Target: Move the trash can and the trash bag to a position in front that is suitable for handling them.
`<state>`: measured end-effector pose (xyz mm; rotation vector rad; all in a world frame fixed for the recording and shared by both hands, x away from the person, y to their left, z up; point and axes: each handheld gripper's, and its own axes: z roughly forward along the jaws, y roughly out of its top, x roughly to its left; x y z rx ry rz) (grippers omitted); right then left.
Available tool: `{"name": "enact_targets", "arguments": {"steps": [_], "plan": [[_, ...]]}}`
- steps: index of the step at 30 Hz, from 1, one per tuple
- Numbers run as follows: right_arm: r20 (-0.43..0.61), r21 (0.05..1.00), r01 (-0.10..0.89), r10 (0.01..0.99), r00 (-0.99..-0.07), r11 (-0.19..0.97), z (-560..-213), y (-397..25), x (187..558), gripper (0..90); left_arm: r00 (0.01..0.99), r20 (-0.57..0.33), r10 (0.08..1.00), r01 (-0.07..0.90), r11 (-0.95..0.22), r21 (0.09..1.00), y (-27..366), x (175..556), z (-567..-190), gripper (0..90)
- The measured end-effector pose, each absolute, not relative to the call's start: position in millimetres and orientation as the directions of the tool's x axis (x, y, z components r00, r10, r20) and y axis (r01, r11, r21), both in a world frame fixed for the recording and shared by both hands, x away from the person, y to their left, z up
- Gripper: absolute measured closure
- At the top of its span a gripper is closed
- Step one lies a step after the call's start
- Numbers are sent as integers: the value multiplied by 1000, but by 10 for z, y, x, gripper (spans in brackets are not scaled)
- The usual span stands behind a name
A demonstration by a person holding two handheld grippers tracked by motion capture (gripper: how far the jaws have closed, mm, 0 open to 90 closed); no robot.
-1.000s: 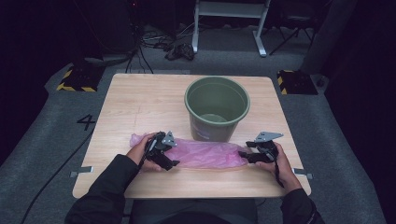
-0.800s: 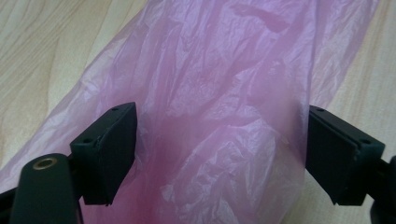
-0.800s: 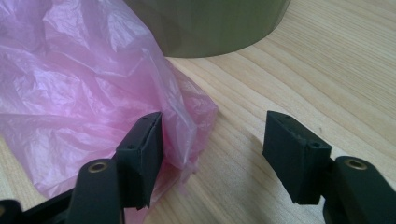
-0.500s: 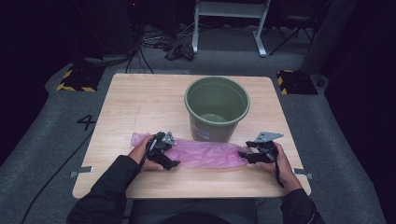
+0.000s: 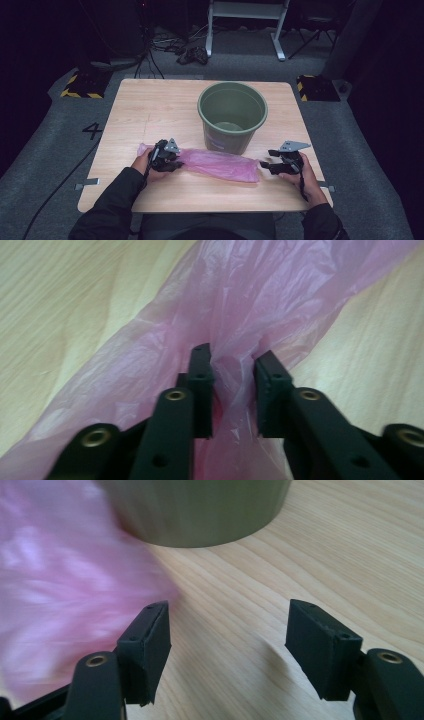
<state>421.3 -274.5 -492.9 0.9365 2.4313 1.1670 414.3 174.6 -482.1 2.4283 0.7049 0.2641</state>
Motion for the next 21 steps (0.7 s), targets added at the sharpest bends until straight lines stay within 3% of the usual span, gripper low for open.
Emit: {"name": "enact_targets", "arguments": {"steps": [6,13,21], "plan": [[39,790,437,676,-736,430,-4915,-2887,4214,309,826,71,560,413,-684,601,1863,4117,-4837,857],[66,813,453,716,-695,365,-4917,-3063,4232,250,811,95,577,399,-665,632,1985,4070,-4811,875],[10,761,511,780,-625,400,-5011,-3124,4299,253,775,99,624,398,-604,691,2196,3957,-4733,884]]}}
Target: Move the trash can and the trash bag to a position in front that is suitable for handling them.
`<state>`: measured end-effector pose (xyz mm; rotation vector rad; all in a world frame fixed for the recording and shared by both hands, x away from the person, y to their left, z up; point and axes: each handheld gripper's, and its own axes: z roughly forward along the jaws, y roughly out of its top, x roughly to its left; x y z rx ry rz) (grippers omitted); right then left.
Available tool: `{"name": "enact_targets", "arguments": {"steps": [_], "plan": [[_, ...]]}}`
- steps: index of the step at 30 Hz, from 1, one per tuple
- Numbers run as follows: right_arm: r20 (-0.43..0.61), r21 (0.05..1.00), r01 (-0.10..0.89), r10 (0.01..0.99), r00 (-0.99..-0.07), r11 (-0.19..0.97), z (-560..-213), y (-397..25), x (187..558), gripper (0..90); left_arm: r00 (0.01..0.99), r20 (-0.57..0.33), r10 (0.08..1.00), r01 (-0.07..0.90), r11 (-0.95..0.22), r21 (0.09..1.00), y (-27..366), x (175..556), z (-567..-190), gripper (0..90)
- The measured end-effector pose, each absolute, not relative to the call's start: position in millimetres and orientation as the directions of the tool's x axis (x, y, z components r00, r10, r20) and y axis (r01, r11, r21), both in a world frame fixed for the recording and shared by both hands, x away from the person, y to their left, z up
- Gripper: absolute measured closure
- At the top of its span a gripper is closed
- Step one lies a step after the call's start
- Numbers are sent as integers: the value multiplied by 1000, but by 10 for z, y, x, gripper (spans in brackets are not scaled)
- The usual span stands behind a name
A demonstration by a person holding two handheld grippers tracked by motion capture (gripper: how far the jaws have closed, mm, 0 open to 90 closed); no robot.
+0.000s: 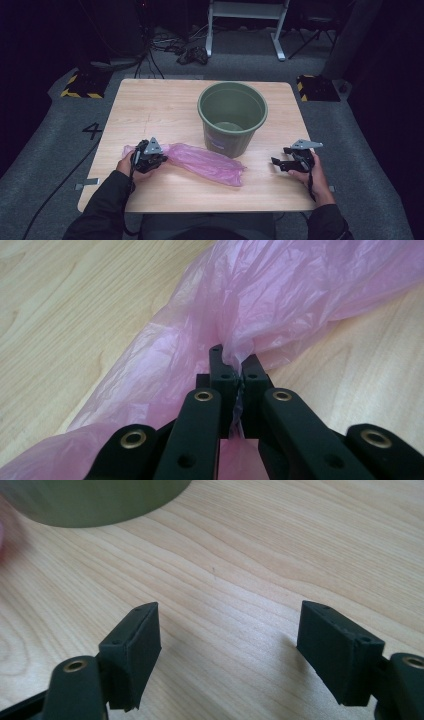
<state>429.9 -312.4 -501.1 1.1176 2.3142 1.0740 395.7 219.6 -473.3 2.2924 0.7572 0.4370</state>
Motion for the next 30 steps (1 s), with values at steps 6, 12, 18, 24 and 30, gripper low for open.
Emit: {"name": "enact_targets", "arguments": {"steps": [6,12,18,24,30], "plan": [[-10,747,523,792,-610,412,-5018,-3099,4337,243,759,99,644,399,-579,711,2284,3894,-4716,885],[-10,745,527,796,-605,410,-5020,-3072,4360,231,768,95,633,384,-574,723,2298,3870,-4689,885],[-10,745,523,791,-612,414,-5021,-3060,4372,227,756,88,648,383,-548,744,2346,3875,-4655,887],[-7,744,526,791,-611,413,-5021,-3052,4376,224,753,99,651,354,-527,772,2398,3826,-4597,889],[-7,743,524,788,-615,416,-5021,-3039,4387,222,756,113,644,320,-515,795,2405,3766,-4539,889]]}}
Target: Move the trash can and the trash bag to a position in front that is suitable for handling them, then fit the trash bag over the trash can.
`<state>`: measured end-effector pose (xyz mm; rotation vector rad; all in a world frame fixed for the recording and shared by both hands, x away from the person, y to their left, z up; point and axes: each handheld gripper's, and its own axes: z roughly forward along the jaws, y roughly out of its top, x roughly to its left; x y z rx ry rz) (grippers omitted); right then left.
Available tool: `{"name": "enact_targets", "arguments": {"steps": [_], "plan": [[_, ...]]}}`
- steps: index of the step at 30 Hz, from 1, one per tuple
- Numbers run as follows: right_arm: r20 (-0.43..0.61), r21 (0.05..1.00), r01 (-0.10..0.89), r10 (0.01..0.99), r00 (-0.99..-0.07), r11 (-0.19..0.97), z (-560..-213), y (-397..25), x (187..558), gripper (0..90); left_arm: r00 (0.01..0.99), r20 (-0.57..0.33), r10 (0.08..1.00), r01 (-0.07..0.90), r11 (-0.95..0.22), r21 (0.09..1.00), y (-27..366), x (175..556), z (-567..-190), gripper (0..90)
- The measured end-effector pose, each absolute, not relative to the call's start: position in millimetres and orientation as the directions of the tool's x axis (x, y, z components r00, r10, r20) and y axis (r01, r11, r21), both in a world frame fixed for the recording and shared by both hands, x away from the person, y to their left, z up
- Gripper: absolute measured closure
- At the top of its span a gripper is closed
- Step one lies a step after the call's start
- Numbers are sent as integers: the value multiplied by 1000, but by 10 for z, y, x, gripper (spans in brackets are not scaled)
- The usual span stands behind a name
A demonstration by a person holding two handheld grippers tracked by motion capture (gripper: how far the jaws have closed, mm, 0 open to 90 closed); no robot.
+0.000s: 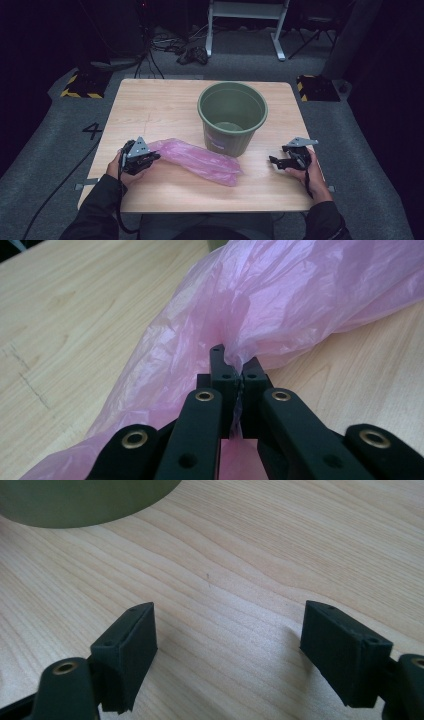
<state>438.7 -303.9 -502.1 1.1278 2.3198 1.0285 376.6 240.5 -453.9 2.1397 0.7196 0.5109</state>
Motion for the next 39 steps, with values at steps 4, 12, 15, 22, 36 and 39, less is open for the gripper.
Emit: {"name": "enact_targets", "arguments": {"steps": [4,12,15,22,36,39], "plan": [[-7,743,524,787,-616,417,-5021,-3034,4390,221,757,112,643,308,-503,808,2409,3739,-4490,890],[-7,743,522,786,-618,418,-5021,-3031,4395,221,744,114,659,283,-464,840,2471,3726,-4388,891],[-8,743,522,786,-618,418,-5021,-3030,4393,220,737,115,666,264,-440,858,2525,3695,-4334,891],[-12,744,517,782,-623,423,-5022,-3035,4379,221,739,115,664,211,-390,896,2587,3642,-4177,891],[-10,744,518,783,-622,421,-5021,-3039,4359,221,703,149,696,143,-343,928,2674,3465,-3888,891],[-10,744,519,784,-621,420,-5021,-3038,4358,221,694,144,706,138,-326,935,2706,3446,-3858,891]]}}
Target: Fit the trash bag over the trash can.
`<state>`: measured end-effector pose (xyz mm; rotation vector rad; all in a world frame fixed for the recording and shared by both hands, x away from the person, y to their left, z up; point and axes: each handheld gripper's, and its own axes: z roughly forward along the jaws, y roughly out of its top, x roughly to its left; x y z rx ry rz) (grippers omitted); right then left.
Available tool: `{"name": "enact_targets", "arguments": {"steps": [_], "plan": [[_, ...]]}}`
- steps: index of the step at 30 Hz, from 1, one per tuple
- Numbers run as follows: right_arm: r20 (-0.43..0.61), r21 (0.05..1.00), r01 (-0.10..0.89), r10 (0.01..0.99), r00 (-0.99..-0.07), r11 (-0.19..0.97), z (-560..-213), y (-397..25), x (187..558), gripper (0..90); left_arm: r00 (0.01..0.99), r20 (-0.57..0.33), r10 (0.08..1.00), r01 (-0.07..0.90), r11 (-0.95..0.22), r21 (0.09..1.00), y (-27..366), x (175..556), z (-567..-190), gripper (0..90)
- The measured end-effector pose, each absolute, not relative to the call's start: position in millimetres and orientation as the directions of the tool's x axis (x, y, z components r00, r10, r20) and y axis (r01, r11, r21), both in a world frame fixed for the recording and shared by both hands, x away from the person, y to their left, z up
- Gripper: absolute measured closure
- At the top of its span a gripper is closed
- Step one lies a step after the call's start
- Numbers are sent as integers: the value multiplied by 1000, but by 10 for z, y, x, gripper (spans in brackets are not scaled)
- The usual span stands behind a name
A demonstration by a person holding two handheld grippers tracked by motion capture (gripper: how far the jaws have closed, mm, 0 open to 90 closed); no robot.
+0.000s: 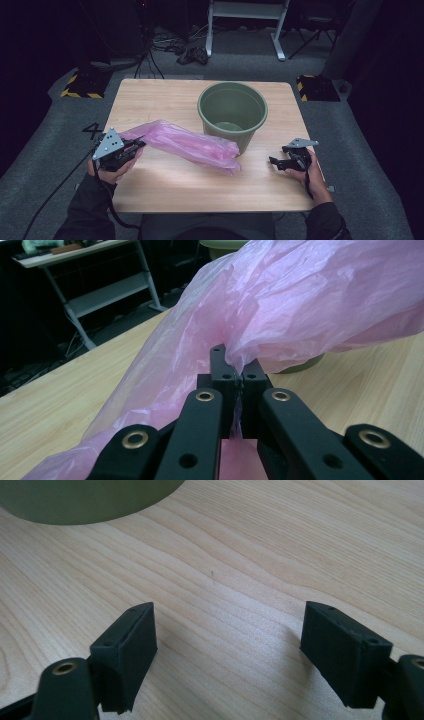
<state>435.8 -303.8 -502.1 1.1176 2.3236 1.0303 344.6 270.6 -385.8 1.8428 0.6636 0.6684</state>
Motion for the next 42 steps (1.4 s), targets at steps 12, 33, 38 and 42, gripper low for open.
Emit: {"name": "enact_targets", "arguments": {"steps": [12,33,38,42], "plan": [[-11,744,519,783,-622,422,-5021,-3039,4359,220,680,145,719,104,-290,951,2770,3418,-3689,892],[-10,744,520,785,-619,420,-5021,-3039,4357,220,578,148,803,69,-229,971,2937,3500,-3345,892],[-11,744,520,785,-620,420,-5021,-3038,4356,220,558,139,818,69,-213,975,2922,3591,-3247,892],[-11,744,520,785,-620,420,-5021,-3038,4356,220,549,147,823,59,-214,975,2888,3632,-3157,893]]}}
